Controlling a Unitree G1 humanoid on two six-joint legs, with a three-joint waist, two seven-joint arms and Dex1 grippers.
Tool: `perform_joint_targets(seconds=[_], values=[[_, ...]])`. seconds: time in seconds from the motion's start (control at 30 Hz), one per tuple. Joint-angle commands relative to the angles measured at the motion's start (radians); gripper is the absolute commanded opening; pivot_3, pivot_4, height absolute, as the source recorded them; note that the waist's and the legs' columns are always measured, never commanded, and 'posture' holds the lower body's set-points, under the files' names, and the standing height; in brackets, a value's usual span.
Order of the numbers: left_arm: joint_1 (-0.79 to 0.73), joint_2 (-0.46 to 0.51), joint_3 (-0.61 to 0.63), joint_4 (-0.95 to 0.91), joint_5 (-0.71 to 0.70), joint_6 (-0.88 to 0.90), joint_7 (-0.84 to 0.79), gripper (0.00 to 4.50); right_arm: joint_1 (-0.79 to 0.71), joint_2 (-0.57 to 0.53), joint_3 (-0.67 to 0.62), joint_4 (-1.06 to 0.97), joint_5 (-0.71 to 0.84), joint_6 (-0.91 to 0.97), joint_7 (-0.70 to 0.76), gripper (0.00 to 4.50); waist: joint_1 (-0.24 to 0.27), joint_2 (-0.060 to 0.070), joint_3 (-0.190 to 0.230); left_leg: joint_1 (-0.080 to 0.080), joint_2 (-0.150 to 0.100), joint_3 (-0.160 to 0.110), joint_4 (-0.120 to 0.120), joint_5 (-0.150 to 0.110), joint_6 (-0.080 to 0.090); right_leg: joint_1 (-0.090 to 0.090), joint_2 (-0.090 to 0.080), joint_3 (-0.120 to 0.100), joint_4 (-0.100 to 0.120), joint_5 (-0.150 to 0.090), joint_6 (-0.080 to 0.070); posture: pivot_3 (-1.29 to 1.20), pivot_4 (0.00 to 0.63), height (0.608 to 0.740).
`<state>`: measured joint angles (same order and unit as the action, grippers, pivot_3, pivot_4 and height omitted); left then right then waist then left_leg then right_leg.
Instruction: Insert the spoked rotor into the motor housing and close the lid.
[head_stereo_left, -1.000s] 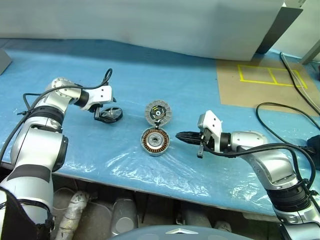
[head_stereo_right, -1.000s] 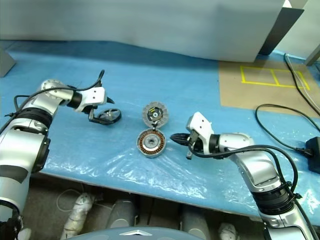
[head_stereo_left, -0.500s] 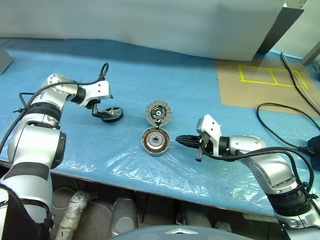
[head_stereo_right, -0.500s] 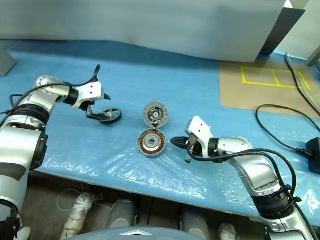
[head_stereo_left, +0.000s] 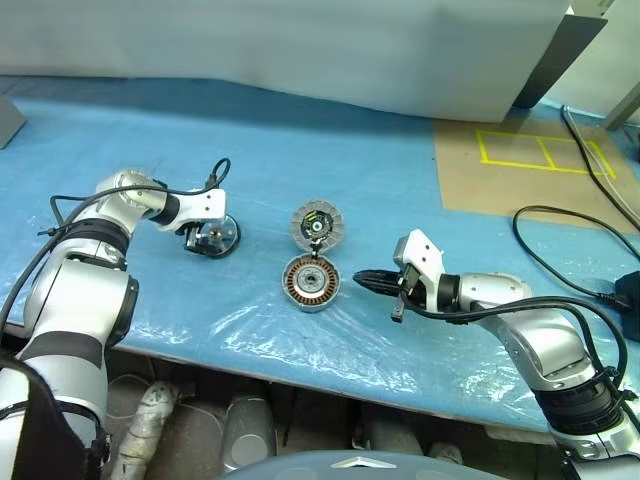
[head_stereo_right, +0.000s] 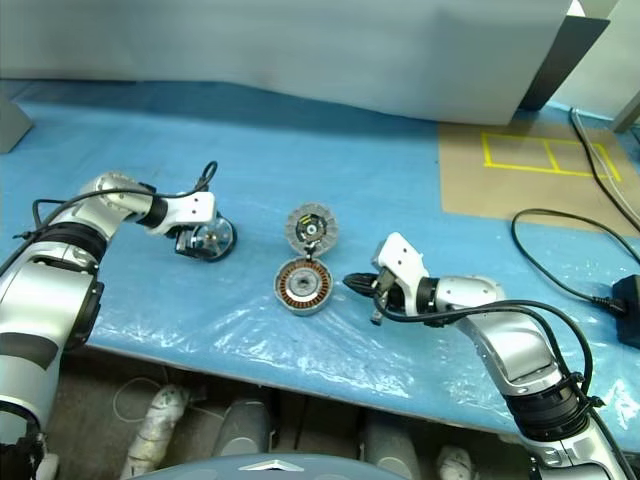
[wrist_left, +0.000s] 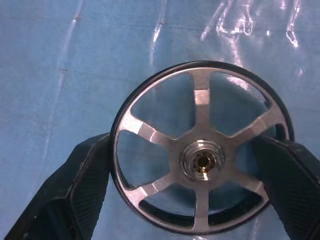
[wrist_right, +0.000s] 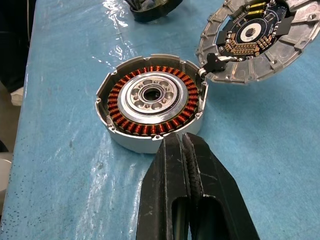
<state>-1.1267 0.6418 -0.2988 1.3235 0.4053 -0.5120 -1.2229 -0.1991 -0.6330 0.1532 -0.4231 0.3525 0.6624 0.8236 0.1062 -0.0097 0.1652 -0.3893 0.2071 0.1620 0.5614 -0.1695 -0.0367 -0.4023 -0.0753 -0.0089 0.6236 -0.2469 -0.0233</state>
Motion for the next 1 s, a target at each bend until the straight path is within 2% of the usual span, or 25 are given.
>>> perform_joint_targets(seconds=[0.03,0.23,0.33,0.47,0.7,0.87,1.0], values=[[0.007,0.0,0.001,0.0,-0.006,-0.003,-0.031,3.83,0.002,-0.001,-0.003,-0.024,0.0,-0.017,-0.006,0.0,0.0,0.0,0.0,0.002,0.0,0.0,0.0,0.0,0.0,0.001,0.0,0.0,0.0,0.0,0.0,0.0,0.15,0.74],[0.024,-0.008,0.011,-0.004,-0.008,0.001,0.027,3.83,0.005,0.0,-0.002,-0.022,-0.003,-0.021,-0.011,0.0,0.0,0.0,0.0,0.004,0.0,0.0,0.0,0.0,0.0,0.003,-0.001,0.001,0.0,0.0,0.0,0.0,0.15,0.74],[0.031,-0.007,0.021,-0.004,-0.021,0.002,-0.001,3.83,0.003,0.002,0.002,-0.019,-0.006,-0.022,-0.015,0.0,0.0,0.0,0.0,0.005,0.0,0.0,0.0,0.0,0.0,0.004,-0.001,0.001,0.0,0.0,0.0,0.0,0.15,0.74],[0.025,-0.022,0.097,-0.012,-0.105,0.021,-0.024,3.83,0.002,0.006,0.003,-0.017,-0.008,-0.023,-0.02,0.0,0.001,0.001,0.0,0.005,0.0,0.0,0.0,0.0,0.0,0.005,-0.001,0.001,0.0,0.0,-0.001,0.0,0.15,0.74],[-0.003,-0.022,0.216,-0.081,-0.27,0.098,-0.259,3.83,0.001,0.011,-0.011,-0.015,0.003,-0.021,-0.025,0.0,0.011,0.0,0.0,0.004,0.0,0.0,0.0,0.0,0.0,0.003,0.0,0.0,0.0,-0.001,-0.002,0.0,0.15,0.74],[0.004,-0.015,0.232,-0.166,-0.341,0.13,-0.381,3.83,-0.014,0.009,-0.034,-0.007,0.021,-0.017,-0.021,0.0,0.018,0.0,0.001,0.003,0.0,0.0,-0.001,0.0,0.0,0.003,0.0,0.0,0.0,-0.001,-0.001,0.0,0.15,0.74],[0.043,-0.014,0.184,-0.294,-0.458,0.203,-0.392,3.83,-0.02,0.006,-0.063,-0.004,0.033,-0.011,-0.027,0.0,0.02,0.0,0.001,0.003,0.0,0.001,-0.001,0.0,0.0,0.002,-0.001,0.0,0.0,-0.002,-0.003,0.0,0.15,0.74]])
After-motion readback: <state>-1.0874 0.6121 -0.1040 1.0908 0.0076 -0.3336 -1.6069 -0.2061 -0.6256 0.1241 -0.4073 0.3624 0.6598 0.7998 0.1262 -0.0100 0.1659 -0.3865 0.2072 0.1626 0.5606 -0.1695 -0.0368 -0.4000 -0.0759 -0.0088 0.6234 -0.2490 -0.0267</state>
